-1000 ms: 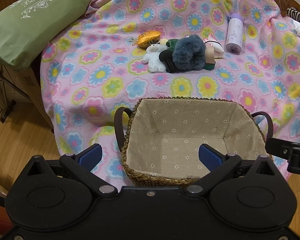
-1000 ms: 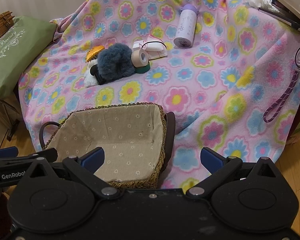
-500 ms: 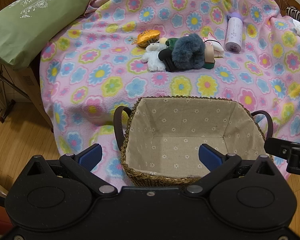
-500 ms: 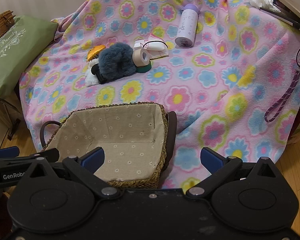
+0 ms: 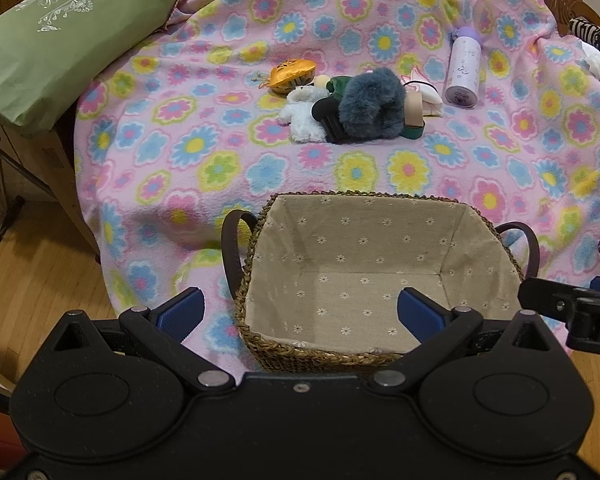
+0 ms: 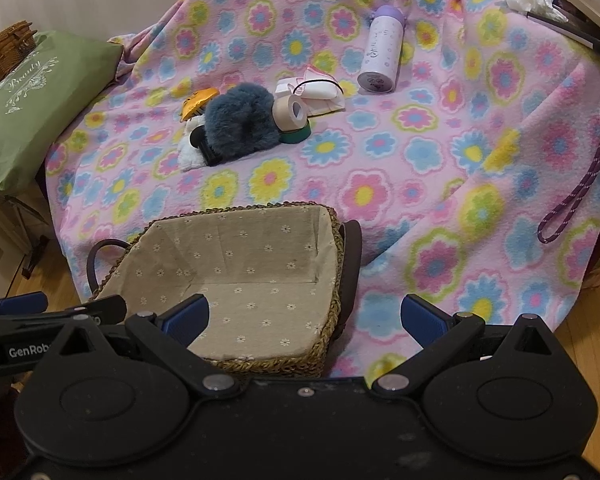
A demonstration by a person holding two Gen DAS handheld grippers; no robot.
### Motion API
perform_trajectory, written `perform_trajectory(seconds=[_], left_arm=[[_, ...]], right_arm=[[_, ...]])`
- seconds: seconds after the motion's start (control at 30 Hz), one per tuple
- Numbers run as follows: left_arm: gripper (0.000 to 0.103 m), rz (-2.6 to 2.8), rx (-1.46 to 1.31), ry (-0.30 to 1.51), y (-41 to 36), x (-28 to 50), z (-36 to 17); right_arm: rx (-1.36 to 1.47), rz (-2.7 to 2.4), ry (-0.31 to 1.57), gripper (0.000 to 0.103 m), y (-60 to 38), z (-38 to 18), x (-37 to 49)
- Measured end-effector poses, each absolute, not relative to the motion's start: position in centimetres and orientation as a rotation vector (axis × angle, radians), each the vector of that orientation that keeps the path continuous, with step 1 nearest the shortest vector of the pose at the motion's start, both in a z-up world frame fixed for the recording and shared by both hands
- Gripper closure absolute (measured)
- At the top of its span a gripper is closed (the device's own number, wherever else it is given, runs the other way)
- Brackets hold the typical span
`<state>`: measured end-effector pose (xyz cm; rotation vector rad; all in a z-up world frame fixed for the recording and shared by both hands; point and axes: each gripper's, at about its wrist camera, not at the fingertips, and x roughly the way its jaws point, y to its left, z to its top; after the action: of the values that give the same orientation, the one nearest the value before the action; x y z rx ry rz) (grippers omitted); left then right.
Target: Organize soft objects
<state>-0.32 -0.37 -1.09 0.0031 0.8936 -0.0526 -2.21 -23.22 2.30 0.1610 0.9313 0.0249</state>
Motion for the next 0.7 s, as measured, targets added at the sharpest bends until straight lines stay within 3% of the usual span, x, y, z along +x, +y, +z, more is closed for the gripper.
perform_trajectory(seconds=[0.7], left_arm=[[0.004,-0.066,-0.048,0.808,2.1,5.7,1.4]], right_arm=[[0.123,0.036,0.898,0.001,-24.9,3.6,5.4]])
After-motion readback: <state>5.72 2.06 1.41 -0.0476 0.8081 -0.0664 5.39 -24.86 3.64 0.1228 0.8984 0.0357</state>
